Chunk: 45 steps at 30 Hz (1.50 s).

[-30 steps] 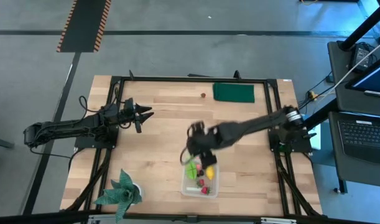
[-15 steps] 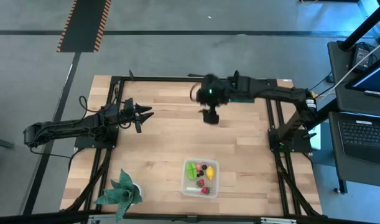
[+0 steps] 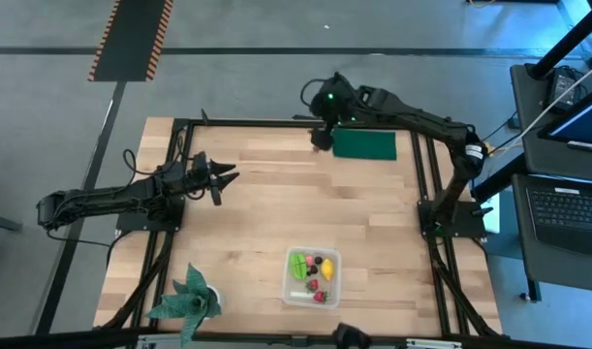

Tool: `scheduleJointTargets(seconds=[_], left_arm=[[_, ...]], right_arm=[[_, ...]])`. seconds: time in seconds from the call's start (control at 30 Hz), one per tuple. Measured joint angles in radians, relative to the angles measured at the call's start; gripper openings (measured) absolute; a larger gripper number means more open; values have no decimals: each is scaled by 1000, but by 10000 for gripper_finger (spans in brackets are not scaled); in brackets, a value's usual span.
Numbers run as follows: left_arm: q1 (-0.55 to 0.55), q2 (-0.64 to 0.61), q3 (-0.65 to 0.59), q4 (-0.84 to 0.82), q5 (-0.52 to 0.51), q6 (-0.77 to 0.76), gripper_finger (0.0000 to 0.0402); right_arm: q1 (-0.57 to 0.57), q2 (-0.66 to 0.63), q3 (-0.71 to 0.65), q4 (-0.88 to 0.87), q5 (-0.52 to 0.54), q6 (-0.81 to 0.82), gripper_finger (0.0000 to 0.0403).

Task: Pick and placing Produce into tupperware
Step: Put the red strawberry into the transparent bin

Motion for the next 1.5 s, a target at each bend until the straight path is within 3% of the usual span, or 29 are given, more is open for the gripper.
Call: scheduleJointTargets(seconds=[0.13, 0.43, 0.67, 0.83, 0.97, 1.17, 1.5], left_arm=[[0, 0, 0, -1, -52, 0, 152], [1, 0, 0, -2, -128, 0, 145], [1, 0, 0, -3, -182, 0, 140], [1, 0, 0, -3, -251, 1, 144], [1, 0, 0, -3, -292, 0, 150], [1, 0, 0, -3, -296, 0, 152], [1, 0, 0, -3, -296, 0, 140]], right_arm=[[-20, 36, 0, 71, 32, 82, 385], [-22, 164, -1, 58, 271, 101, 385], [-20, 190, -1, -8, 87, 29, 385], [-25, 189, -1, -7, 89, -65, 385], [-25, 189, -1, 58, 95, -45, 385], [-25, 189, -1, 109, 85, 35, 385], [-30, 192, -1, 8, 82, 25, 385]])
